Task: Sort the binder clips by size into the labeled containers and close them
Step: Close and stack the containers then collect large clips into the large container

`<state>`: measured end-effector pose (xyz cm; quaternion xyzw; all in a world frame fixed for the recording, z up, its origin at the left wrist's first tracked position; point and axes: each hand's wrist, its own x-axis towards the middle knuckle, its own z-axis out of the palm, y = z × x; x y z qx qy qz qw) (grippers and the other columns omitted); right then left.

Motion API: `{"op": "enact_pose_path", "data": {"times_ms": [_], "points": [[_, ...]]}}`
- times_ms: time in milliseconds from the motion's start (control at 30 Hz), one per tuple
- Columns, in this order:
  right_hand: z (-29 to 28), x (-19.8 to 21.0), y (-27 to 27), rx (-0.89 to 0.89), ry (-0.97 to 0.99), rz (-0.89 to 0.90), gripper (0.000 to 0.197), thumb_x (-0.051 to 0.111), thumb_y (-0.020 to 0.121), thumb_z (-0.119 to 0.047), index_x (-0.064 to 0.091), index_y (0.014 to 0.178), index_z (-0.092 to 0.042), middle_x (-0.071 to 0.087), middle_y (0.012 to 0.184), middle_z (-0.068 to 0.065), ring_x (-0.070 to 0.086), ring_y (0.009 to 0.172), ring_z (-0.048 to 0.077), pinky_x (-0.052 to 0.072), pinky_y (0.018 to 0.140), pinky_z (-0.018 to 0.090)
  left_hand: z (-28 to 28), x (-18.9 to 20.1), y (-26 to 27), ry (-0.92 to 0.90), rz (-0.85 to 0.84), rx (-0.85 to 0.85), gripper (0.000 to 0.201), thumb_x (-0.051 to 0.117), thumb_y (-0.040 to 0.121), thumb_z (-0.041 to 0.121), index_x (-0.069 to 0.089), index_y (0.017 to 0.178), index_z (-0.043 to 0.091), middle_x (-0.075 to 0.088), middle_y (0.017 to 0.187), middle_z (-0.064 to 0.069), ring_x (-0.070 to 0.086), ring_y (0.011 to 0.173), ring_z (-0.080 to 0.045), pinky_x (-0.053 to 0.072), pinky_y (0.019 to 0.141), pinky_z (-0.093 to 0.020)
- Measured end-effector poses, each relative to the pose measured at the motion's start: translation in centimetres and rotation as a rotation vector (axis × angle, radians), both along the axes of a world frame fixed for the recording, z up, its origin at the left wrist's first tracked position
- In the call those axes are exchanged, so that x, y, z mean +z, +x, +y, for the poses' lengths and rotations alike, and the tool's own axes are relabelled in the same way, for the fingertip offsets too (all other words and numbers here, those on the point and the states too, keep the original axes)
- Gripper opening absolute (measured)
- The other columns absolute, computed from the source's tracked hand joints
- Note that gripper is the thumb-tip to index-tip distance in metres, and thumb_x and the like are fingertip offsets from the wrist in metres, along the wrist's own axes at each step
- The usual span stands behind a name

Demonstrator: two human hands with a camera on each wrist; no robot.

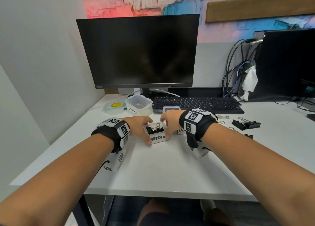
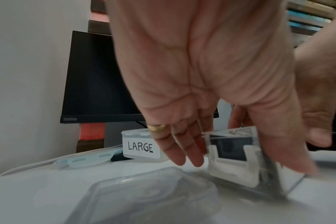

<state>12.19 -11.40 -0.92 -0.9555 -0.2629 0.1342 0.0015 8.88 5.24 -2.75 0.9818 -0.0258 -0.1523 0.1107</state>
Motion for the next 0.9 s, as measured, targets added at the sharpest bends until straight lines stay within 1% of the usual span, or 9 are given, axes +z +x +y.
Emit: {"op": "enact_pose_path", "data": {"times_ms": [133,233,333,433,500,567,667,733,900], "points": [[0.0,0.0,0.0,0.002,0.01,-0.001,0.09,0.083,0.068,-0.036,0.039,0.143,-0.015,0.053,0.135,0.002,0.054,0.119,0.023,0.048,0.097,0.035,-0.1,-0.2,-0.2,0.042,-0.042,0.012,0.083,0.077,0.071,0.045,0.036,0.141,0.026,0.055,0.123,0.005,0.055,0.106,-0.015,0.045,0.097,-0.032],[0.0,-0.1,-0.1,-0.003,0.03,0.003,0.085,0.082,0.069,-0.033,0.041,0.141,-0.016,0.053,0.132,0.002,0.055,0.116,0.023,0.05,0.092,0.033,-0.3,-0.3,-0.5,0.038,-0.067,0.003,0.078,0.075,0.074,0.042,0.036,0.14,0.025,0.057,0.118,0.004,0.053,0.099,-0.014,0.047,0.093,-0.029],[-0.5,0.5,-0.1,-0.01,0.07,-0.013,0.08,0.081,0.07,-0.034,0.044,0.138,-0.014,0.056,0.125,0.002,0.058,0.107,0.021,0.051,0.087,0.031,-0.4,0.2,-0.5,0.005,-0.097,-0.005,0.076,0.075,0.076,0.039,0.037,0.14,0.025,0.055,0.11,0.006,0.054,0.095,-0.014,0.048,0.088,-0.028],[-1.5,1.8,0.2,-0.029,0.129,-0.025,0.072,0.079,0.072,-0.032,0.045,0.133,-0.016,0.056,0.116,-0.001,0.056,0.096,0.017,0.049,0.078,0.028,-0.7,1.0,-0.2,-0.064,-0.169,-0.024,0.069,0.073,0.078,0.033,0.04,0.138,0.025,0.057,0.118,0.005,0.057,0.096,-0.015,0.046,0.089,-0.027],[-2.3,2.6,0.6,-0.053,0.153,-0.033,0.066,0.077,0.073,-0.031,0.046,0.13,-0.019,0.056,0.11,-0.002,0.058,0.095,0.017,0.051,0.078,0.028,-1.2,1.7,0.1,-0.096,-0.201,-0.034,0.068,0.072,0.079,0.032,0.039,0.138,0.024,0.055,0.125,0.003,0.059,0.103,-0.016,0.046,0.094,-0.029],[-3.2,3.1,1.0,-0.091,0.173,-0.031,0.062,0.076,0.074,-0.03,0.047,0.127,-0.021,0.058,0.111,-0.002,0.06,0.096,0.018,0.053,0.08,0.03,-2.2,2.3,0.5,-0.134,-0.227,-0.048,0.067,0.072,0.08,0.03,0.039,0.139,0.022,0.055,0.126,0.001,0.059,0.105,-0.017,0.047,0.094,-0.03],[-4.8,3.7,1.6,-0.141,0.207,-0.038,0.059,0.077,0.073,-0.027,0.049,0.124,-0.021,0.059,0.114,0.0,0.06,0.099,0.02,0.053,0.09,0.037,-3.8,2.8,1.1,-0.168,-0.253,-0.065,0.066,0.07,0.083,0.03,0.038,0.139,0.02,0.056,0.115,0.0,0.057,0.1,-0.017,0.048,0.089,-0.029],[-5.7,3.8,2.0,-0.166,0.22,-0.041,0.059,0.077,0.073,-0.026,0.049,0.125,-0.021,0.059,0.115,0.0,0.06,0.1,0.02,0.052,0.091,0.037,-4.7,2.9,1.6,-0.182,-0.263,-0.077,0.065,0.069,0.084,0.031,0.037,0.14,0.019,0.054,0.104,0.002,0.055,0.094,-0.015,0.046,0.083,-0.026],[-7.3,3.6,2.7,-0.202,0.231,-0.035,0.056,0.076,0.074,-0.024,0.048,0.123,-0.022,0.06,0.113,0.001,0.06,0.099,0.02,0.053,0.089,0.037,-6.4,2.7,2.9,-0.175,-0.278,-0.103,0.068,0.068,0.083,0.034,0.036,0.141,0.019,0.052,0.104,0.001,0.05,0.091,-0.012,0.041,0.081,-0.024]]}}
